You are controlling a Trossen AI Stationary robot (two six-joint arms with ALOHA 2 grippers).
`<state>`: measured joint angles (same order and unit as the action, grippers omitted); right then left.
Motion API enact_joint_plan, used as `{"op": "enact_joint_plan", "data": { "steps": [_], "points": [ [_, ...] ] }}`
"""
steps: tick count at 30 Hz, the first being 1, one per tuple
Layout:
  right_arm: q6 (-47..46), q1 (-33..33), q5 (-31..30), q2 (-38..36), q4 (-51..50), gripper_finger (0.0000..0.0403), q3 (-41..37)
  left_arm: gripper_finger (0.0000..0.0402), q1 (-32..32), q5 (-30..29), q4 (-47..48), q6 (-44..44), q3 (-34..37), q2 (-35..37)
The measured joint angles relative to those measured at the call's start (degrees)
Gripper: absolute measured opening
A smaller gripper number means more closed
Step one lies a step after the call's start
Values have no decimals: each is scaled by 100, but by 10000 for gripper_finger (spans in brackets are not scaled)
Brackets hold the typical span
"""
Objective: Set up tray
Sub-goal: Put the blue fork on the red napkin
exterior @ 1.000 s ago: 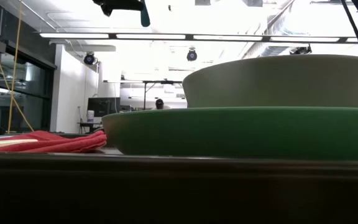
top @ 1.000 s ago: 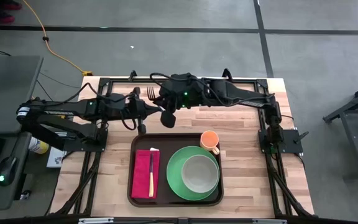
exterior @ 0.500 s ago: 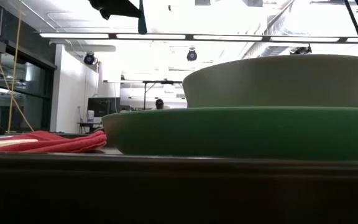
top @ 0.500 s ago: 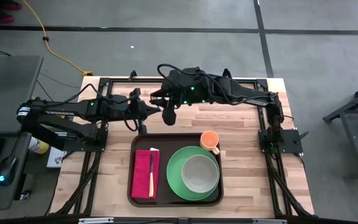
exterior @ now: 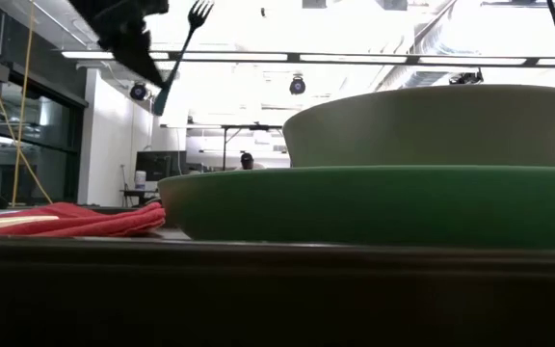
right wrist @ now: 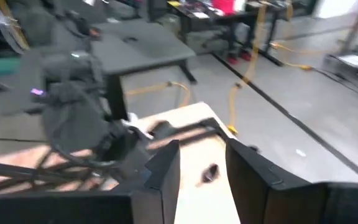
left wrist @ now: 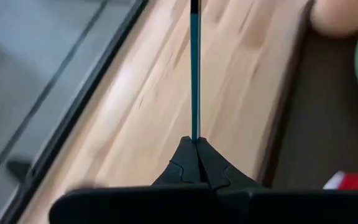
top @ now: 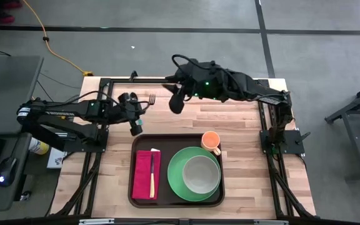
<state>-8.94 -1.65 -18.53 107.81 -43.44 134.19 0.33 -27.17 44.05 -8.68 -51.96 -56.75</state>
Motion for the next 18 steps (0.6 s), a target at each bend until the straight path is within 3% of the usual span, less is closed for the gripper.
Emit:
{"op": "enact_joint_plan", "data": {
  "steps": [10,18],
  "points": [
    [-604,2,-885,-164,-1194,103,0,6,-7,-397,2450,-1701,0,0],
    [-1394,4,-1063,-157,-1956,103,-2,6,-617,-274,3078,-2453,0,-1]
  ]
}}
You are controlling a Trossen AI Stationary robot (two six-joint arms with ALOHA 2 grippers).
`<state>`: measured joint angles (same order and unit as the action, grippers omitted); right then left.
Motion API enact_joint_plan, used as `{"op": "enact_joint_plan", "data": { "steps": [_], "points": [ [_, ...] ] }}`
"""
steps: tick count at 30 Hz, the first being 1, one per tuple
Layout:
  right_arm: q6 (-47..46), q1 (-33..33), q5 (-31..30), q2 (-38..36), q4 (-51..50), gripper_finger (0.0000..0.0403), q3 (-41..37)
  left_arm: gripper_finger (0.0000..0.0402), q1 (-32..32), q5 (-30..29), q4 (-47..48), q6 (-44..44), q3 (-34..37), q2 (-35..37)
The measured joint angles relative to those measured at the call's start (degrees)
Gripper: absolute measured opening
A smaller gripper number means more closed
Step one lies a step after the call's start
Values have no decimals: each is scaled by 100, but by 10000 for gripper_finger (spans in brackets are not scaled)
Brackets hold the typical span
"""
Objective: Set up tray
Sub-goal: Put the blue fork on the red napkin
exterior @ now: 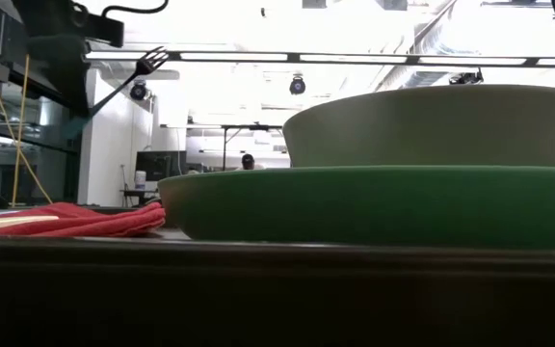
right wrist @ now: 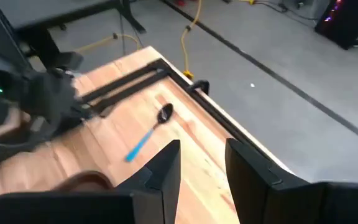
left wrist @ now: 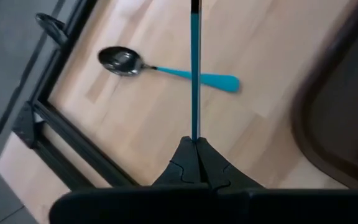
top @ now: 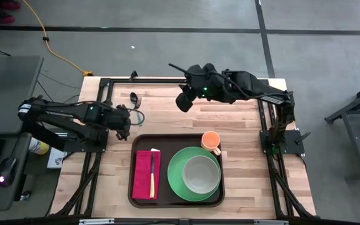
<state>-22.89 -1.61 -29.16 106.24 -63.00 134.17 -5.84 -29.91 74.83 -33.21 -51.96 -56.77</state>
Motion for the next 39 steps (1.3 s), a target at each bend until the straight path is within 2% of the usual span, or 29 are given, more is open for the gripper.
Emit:
{"op": "enact_joint_plan", "data": {
  "steps": [5,11,14,17,19,22,25,29,33,35,39],
  "points": [
    [372,-65,-261,0,-213,103,0,6,-803,243,92,-1137,-2,-178],
    [1492,-383,-431,-67,-338,103,0,6,-1873,448,183,-3401,-4,-717],
    [1964,-683,-320,-225,-532,103,-4,6,-2331,750,97,-4674,-9,-1209],
    [2341,-1062,83,-401,-643,103,-4,6,-2671,1091,-113,-5766,-68,-1809],
    [2535,-1336,492,-493,-625,103,-4,6,-2688,1407,-462,-5923,-223,-2185],
    [2859,-1733,1149,-610,-532,103,-4,6,-2617,1445,-659,-5963,-710,-2844],
    [3049,-2106,1687,-640,-477,103,0,6,-2523,1462,-532,-5937,-1418,-3436],
    [3068,-2520,2332,-649,-540,103,-1,6,-2530,1952,184,-5970,-2476,-4056],
    [3099,-2763,2681,-658,-581,103,0,6,-2531,2647,1410,-6029,-3581,-4707],
    [3156,-2843,2770,-658,-610,103,0,6,-2530,2886,1498,-6029,-3954,-4963],
    [3195,-2920,2912,-658,-642,103,0,6,-2530,3240,1535,-6051,-4220,-5353]
  ]
}}
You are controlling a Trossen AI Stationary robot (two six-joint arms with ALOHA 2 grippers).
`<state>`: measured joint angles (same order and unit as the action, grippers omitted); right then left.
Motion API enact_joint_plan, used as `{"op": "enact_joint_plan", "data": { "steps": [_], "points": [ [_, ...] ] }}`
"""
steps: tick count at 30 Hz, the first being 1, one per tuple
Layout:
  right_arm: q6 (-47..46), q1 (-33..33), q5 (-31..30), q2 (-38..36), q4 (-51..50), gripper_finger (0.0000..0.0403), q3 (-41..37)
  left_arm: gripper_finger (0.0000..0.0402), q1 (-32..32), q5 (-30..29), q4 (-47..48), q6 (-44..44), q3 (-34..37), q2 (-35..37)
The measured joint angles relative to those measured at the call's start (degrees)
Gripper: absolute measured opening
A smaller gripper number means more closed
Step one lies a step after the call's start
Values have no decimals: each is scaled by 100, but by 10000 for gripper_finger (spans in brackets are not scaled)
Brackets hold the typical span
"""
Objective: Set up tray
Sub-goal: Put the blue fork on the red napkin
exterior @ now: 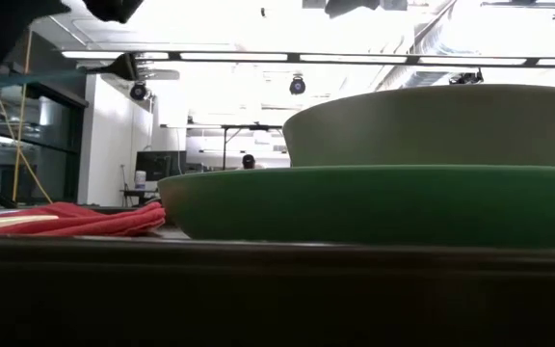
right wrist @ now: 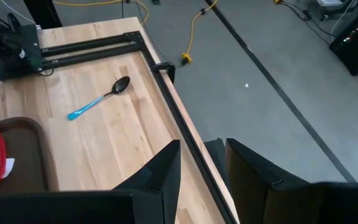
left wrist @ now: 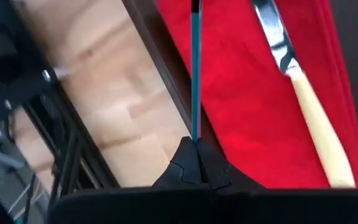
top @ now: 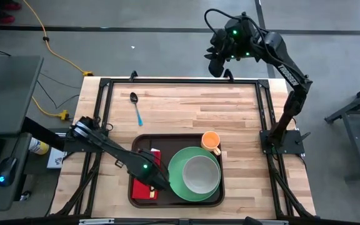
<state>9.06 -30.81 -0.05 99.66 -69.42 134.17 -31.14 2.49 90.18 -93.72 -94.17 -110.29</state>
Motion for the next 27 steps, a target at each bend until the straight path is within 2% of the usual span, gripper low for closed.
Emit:
{"op": "enact_joint_plan", "data": {
  "steps": [7,20,27],
  "points": [
    [40,-5,41,0,-32,103,-1,6,-92,753,-74,-105,-14,-503],
    [42,-5,91,2,-173,103,0,6,7,914,-829,-150,-59,-737],
    [45,-5,218,4,-211,103,0,6,1,1209,-949,-210,-59,-737]
  ]
}}
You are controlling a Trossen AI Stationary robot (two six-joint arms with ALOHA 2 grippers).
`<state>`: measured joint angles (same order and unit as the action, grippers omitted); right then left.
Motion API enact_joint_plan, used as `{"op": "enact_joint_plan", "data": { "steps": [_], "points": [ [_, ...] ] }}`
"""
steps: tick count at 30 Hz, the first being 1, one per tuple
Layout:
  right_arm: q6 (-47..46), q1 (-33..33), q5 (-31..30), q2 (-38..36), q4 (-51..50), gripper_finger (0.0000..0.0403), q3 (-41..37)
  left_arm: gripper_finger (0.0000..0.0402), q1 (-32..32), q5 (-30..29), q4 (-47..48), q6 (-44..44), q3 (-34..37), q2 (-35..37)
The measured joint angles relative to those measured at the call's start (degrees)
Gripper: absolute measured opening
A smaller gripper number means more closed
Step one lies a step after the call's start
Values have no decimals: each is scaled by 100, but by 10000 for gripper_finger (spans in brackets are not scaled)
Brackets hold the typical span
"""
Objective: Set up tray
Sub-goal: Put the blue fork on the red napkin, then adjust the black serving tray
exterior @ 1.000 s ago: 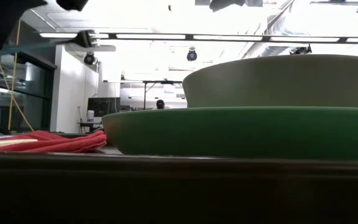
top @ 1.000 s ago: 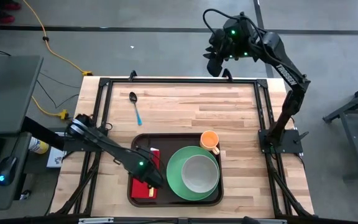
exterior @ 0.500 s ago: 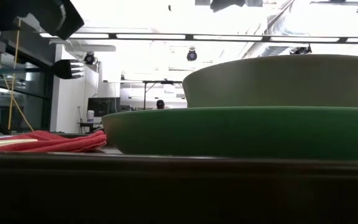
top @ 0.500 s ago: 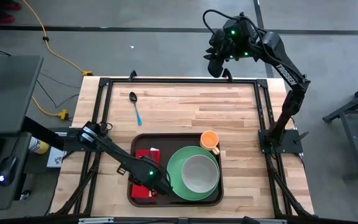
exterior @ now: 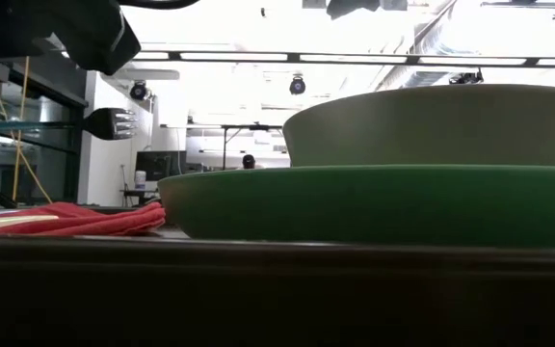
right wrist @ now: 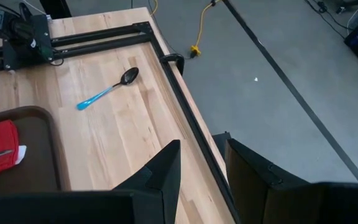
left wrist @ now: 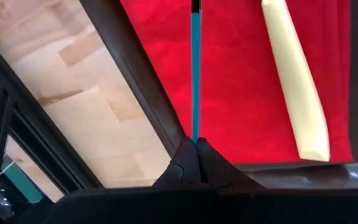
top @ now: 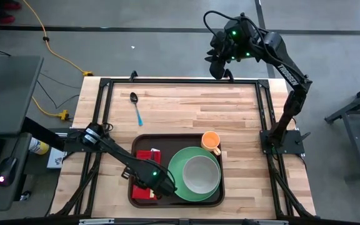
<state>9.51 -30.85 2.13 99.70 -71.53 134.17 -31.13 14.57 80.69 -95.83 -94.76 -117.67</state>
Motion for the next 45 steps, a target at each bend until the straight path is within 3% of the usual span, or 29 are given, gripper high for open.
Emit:
{"op": "enact_joint_plan", "data": {
  "steps": [26,36,45],
  "points": [
    [295,0,149,4,-217,103,0,6,2,412,-459,-145,5,-520],
    [364,0,151,4,-294,103,0,100,49,285,-662,-154,-2,-551],
    [452,-2,152,4,-474,103,0,122,163,-318,-542,-108,-81,-415]
  ]
}}
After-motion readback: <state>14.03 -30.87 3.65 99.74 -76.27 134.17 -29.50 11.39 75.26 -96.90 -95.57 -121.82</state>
